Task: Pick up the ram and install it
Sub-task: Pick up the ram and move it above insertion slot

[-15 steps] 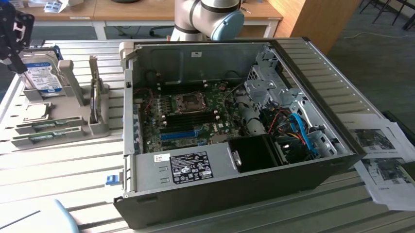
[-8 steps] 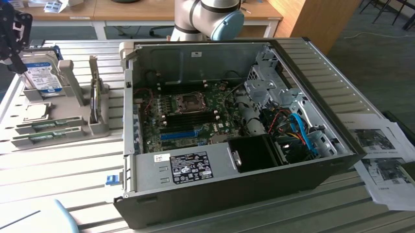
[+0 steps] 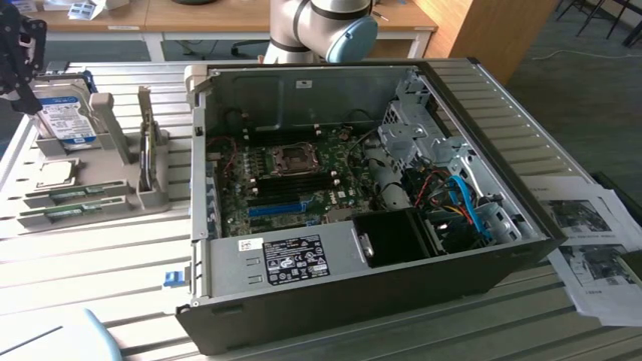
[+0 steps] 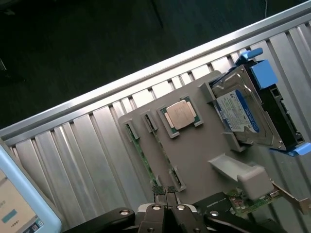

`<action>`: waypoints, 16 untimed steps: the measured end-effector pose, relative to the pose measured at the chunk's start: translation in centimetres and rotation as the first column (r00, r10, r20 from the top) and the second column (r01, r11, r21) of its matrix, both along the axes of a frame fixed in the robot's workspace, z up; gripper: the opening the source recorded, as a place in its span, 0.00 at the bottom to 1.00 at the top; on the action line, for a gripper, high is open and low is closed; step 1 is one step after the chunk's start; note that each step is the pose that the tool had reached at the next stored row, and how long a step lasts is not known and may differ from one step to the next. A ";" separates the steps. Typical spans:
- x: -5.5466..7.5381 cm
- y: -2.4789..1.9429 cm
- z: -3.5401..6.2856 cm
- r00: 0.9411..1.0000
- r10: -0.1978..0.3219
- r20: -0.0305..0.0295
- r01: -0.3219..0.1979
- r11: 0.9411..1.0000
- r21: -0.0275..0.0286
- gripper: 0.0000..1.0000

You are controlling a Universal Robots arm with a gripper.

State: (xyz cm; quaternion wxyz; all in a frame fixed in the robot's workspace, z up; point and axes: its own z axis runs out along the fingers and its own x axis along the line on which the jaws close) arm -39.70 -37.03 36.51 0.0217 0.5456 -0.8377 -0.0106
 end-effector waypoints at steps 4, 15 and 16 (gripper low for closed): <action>0.0 0.00 0.00 0.999 0.044 0.000 -0.044 0.999 0.000 0.09; 0.0 0.00 0.00 0.988 0.157 0.000 -0.157 0.988 0.000 0.09; 0.0 0.00 0.00 0.986 0.166 0.000 -0.166 0.986 0.000 0.09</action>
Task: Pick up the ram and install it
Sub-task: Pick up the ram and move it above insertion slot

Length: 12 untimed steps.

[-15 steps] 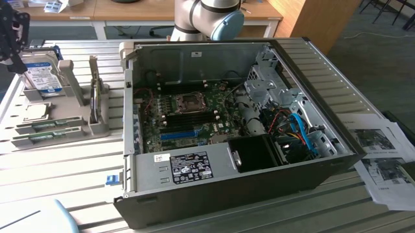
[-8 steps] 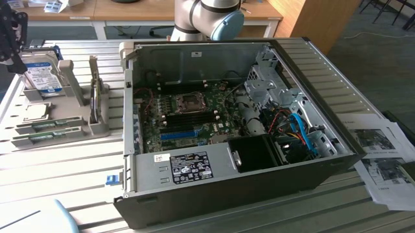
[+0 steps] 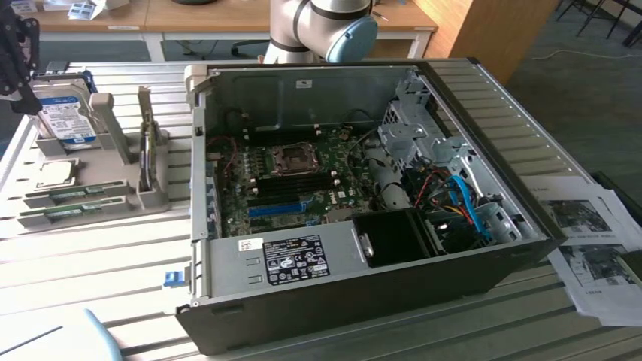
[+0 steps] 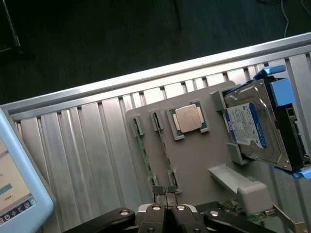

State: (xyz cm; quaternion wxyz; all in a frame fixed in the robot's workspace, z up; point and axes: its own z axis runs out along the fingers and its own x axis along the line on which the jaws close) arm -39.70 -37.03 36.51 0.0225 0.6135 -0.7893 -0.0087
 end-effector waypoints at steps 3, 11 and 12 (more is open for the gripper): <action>0.0 0.00 0.00 1.000 0.030 0.000 -0.030 1.000 0.000 0.09; 0.0 0.00 0.00 0.994 0.109 0.000 -0.109 0.994 0.000 0.09; 0.0 0.00 0.00 0.993 0.118 0.000 -0.118 0.993 0.000 0.09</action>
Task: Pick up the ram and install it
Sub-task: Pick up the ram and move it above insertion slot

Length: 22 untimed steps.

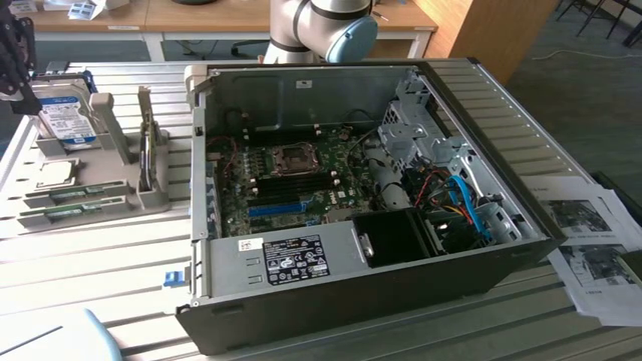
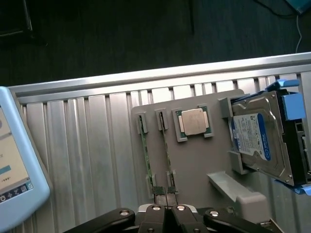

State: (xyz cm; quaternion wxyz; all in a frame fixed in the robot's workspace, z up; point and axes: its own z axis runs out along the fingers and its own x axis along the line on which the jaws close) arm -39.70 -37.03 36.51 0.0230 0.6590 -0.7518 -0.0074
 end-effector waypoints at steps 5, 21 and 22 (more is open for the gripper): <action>0.0 0.00 0.00 0.999 0.047 0.000 -0.047 0.999 0.000 0.09; 0.0 0.00 0.00 0.984 0.177 0.000 -0.177 0.984 0.000 0.09; 0.0 0.00 0.00 0.983 0.184 0.000 -0.184 0.983 0.000 0.09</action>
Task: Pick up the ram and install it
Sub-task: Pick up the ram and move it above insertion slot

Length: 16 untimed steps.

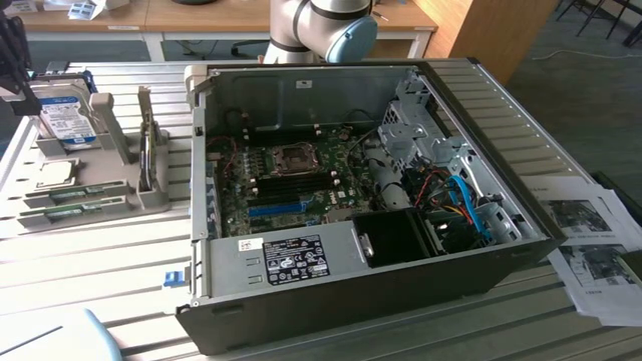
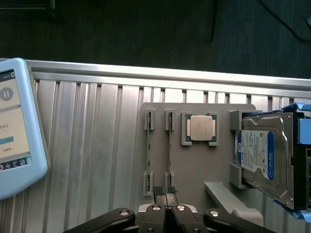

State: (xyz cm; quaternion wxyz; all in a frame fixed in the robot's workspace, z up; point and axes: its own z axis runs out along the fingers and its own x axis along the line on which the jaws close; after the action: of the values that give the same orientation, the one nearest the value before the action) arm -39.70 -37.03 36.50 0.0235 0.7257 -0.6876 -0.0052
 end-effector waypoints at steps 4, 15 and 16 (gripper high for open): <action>0.0 0.00 0.00 1.000 0.013 0.000 -0.013 1.000 0.000 0.09; 0.0 0.00 -0.19 1.000 0.015 0.000 -0.015 1.000 0.000 0.09; 0.0 0.00 -0.22 1.000 0.015 0.000 -0.015 1.000 0.000 0.09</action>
State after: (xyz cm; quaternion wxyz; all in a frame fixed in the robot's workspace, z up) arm -39.72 -37.03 36.28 0.0237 0.7308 -0.6821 -0.0049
